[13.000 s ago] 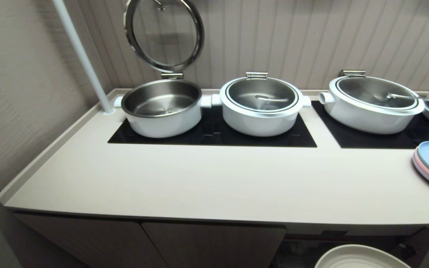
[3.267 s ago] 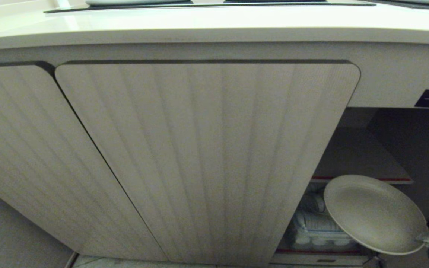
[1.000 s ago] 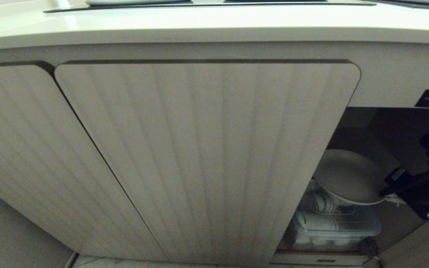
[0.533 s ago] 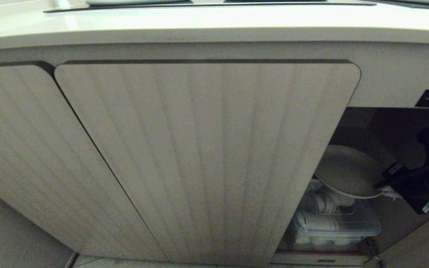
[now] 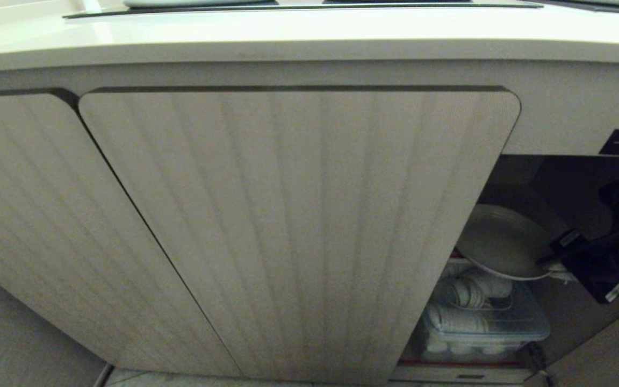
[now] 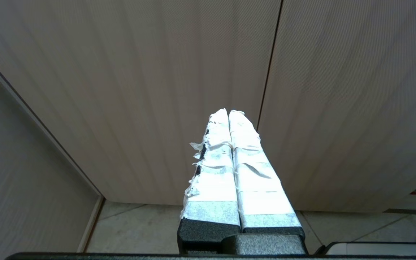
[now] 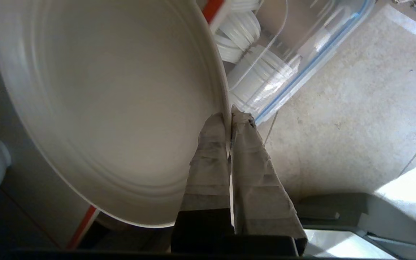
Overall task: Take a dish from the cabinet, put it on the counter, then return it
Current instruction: Put it back into the cabinet
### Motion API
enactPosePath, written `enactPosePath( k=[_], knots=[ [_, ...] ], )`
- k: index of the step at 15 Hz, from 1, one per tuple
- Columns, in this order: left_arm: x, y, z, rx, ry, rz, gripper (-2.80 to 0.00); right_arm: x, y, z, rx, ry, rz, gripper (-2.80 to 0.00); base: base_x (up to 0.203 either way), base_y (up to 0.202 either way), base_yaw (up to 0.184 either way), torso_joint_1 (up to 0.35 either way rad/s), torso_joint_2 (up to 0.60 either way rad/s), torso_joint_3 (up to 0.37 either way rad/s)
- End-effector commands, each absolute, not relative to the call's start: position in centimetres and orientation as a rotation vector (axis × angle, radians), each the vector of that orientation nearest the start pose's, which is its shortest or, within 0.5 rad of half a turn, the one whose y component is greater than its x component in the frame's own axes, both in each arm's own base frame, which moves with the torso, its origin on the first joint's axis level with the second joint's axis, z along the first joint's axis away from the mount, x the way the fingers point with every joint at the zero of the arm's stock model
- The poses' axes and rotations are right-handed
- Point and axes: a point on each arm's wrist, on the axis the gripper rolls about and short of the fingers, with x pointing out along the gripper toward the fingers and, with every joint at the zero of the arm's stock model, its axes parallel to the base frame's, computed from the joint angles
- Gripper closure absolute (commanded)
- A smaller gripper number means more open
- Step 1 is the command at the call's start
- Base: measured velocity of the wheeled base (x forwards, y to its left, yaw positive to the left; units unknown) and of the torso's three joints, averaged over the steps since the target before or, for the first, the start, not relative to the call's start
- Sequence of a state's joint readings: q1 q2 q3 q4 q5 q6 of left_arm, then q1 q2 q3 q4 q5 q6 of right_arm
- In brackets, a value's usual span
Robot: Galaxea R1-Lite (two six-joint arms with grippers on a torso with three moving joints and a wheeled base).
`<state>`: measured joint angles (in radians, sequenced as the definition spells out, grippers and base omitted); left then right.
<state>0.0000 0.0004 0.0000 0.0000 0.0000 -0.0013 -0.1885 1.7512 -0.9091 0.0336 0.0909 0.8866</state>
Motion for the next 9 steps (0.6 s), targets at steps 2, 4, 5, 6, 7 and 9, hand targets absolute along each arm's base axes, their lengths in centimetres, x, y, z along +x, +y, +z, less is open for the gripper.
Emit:
enactPosePath(
  k=[2, 4, 5, 6, 7, 9],
  knots=[
    [-2.3, 0.0, 7.5, -0.002, 0.0, 0.0, 0.0, 29.1, -5.4, 13.5, 0.953, 0.776, -0.474, 0.0, 0.0, 0.0, 0.0, 0.0, 0.0, 0.0],
    [-2.3, 0.0, 7.5, -0.002, 0.0, 0.0, 0.0, 29.4, -5.4, 13.3, 0.949, 0.777, -0.484, 0.0, 0.0, 0.0, 0.0, 0.0, 0.0, 0.0],
    [-2.3, 0.0, 7.5, -0.002, 0.0, 0.0, 0.0, 29.6, -5.4, 13.1, 0.938, 0.774, -0.507, 0.0, 0.0, 0.0, 0.0, 0.0, 0.0, 0.0],
    [-2.3, 0.0, 7.5, -0.002, 0.0, 0.0, 0.0, 29.9, -5.4, 13.0, 0.928, 0.773, -0.517, 0.0, 0.0, 0.0, 0.0, 0.0, 0.0, 0.0],
    [-2.3, 0.0, 7.5, -0.002, 0.0, 0.0, 0.0, 30.0, -5.3, 12.9, 0.924, 0.774, -0.52, 0.0, 0.0, 0.0, 0.0, 0.0, 0.0, 0.0],
    [-2.3, 0.0, 7.5, -0.002, 0.0, 0.0, 0.0, 30.5, -5.3, 12.9, 0.922, 0.77, -0.517, 0.0, 0.0, 0.0, 0.0, 0.0, 0.0, 0.0]
  ],
)
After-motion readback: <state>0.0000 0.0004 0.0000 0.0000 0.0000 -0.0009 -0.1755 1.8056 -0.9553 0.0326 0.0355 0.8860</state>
